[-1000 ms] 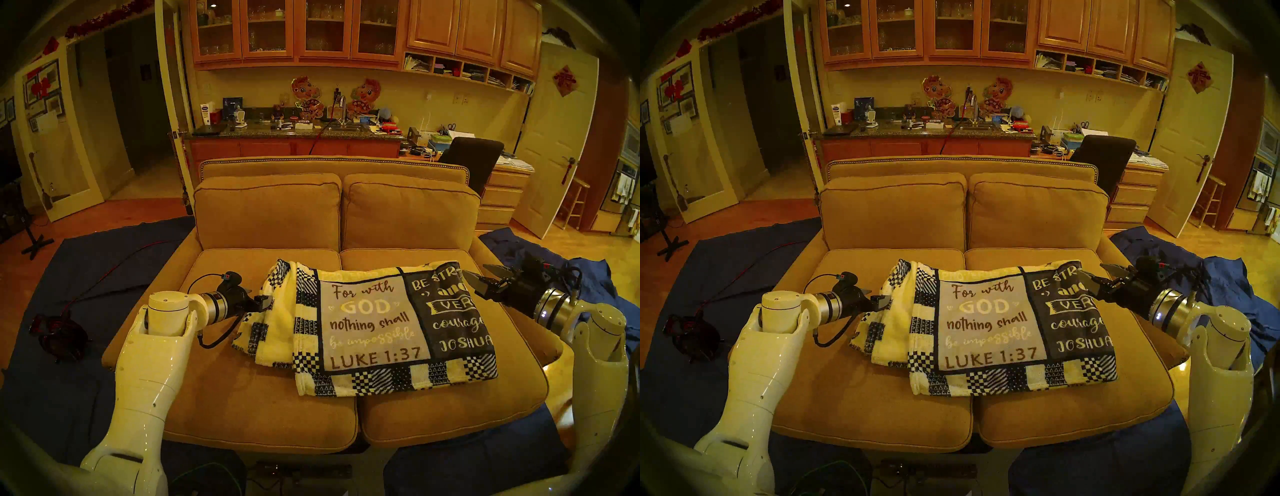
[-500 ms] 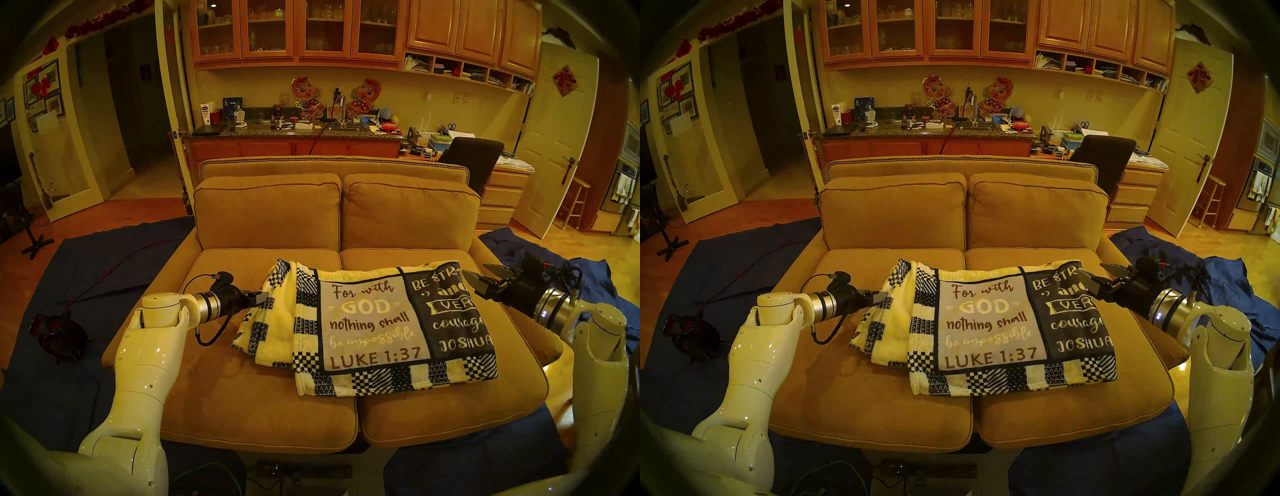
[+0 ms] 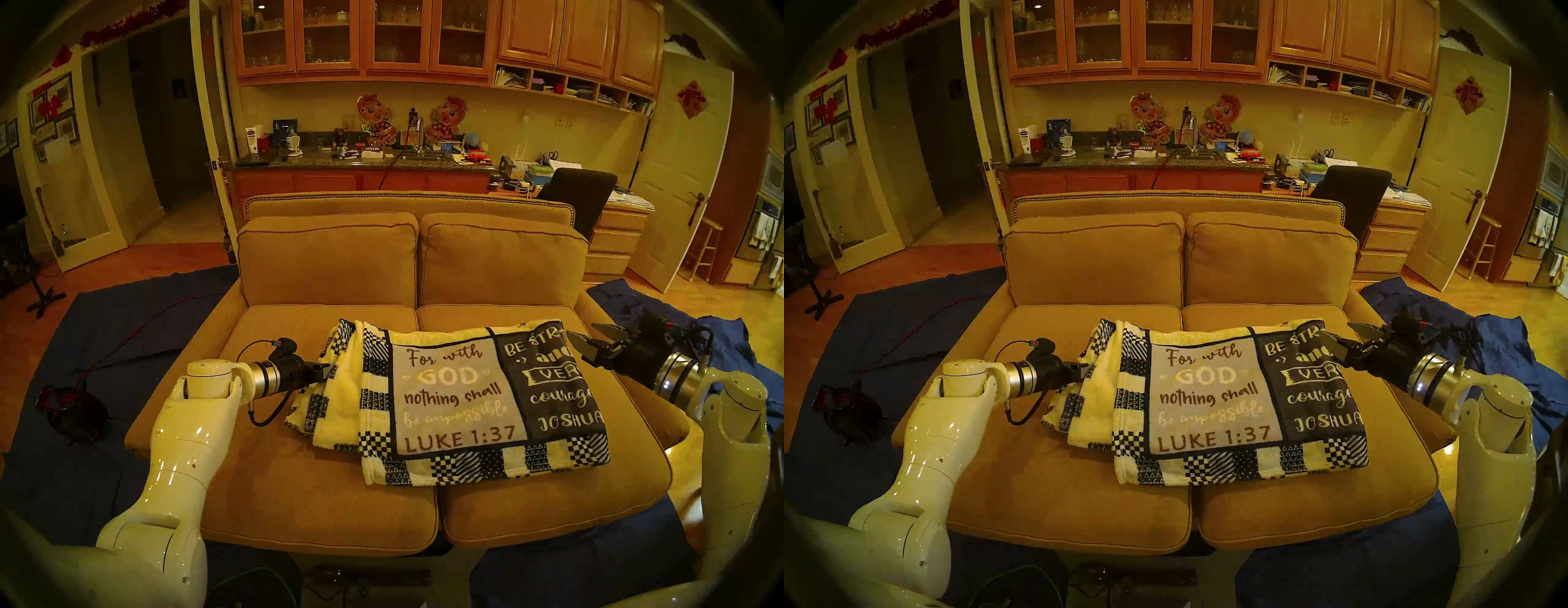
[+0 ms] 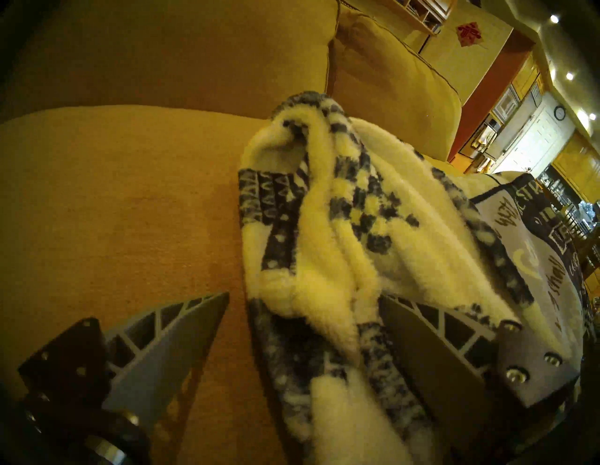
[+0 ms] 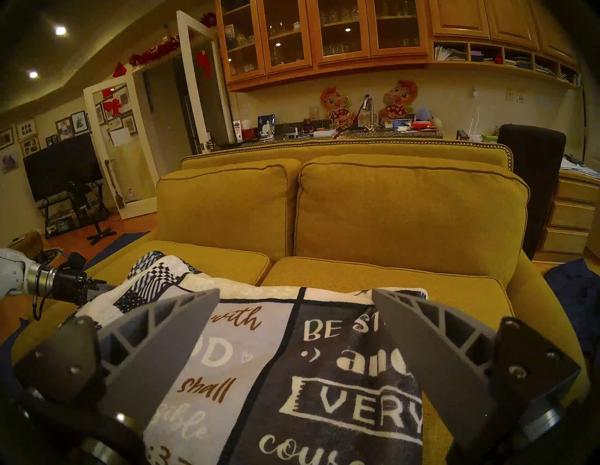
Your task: Fold the blanket in half twice
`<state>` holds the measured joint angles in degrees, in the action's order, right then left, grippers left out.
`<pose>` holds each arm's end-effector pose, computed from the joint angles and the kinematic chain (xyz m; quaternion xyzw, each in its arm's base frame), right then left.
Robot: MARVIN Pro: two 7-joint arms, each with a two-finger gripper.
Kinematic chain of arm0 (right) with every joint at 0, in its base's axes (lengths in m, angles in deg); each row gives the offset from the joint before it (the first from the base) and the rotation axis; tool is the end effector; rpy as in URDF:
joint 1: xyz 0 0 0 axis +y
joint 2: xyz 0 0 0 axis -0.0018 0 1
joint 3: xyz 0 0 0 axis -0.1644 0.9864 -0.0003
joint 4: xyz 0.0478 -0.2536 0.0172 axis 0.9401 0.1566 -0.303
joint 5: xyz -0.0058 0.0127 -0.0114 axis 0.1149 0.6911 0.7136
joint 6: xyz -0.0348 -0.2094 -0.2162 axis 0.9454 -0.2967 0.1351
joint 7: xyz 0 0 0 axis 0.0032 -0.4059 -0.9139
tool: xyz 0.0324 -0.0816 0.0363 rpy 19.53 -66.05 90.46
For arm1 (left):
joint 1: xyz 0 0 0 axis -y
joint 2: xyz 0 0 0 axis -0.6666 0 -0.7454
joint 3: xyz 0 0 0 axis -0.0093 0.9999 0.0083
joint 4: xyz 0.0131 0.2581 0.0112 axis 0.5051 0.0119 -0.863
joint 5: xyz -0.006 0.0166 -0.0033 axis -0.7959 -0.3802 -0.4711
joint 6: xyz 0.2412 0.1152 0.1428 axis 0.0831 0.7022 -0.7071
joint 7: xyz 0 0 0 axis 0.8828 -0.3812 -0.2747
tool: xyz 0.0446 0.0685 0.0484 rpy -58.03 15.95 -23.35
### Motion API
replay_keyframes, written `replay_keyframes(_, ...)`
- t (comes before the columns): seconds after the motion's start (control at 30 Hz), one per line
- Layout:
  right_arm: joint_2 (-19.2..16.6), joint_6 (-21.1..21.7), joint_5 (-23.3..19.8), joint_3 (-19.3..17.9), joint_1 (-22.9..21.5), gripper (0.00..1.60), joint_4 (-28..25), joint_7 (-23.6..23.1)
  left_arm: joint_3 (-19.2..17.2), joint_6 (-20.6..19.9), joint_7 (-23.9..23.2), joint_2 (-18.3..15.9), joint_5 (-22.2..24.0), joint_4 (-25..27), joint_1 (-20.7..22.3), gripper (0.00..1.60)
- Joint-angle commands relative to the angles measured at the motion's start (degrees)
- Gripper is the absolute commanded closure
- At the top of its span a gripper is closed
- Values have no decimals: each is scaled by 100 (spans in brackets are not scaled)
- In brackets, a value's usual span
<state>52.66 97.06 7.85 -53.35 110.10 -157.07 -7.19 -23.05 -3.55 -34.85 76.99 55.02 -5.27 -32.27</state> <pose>0.2966 -0.2057 -0.1783 -0.7782 -0.1241 -0.5941 0.1611 0.4377 0.0691 -0.3521 0.8597 -0.1116 0.4165 0.2739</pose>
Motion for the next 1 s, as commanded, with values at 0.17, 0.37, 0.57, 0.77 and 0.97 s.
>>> replay_keyframes(0.17, -24, -8, -10, -33, -30, 0, -57, -4, -241, 160, -157, 143, 297, 27, 137, 0)
replay_keyframes(0.37, -24, -8, -10, -34, -29, 0, -58, -4, -309, 227, -291, 245, 413, -57, 105, 0)
replay_keyframes(0.57, -24, -8, -11, -34, -29, 0, -58, -4, -344, 236, -242, 302, 400, -44, -9, 0)
replay_keyframes(0.77, -25, -9, -11, -33, -29, 0, -57, -4, -589, 154, -212, 134, 423, 203, -186, 0)
replay_keyframes(0.97, -25, -9, -11, -33, -29, 0, -56, -4, -729, 22, -305, 82, 471, 670, -418, 0)
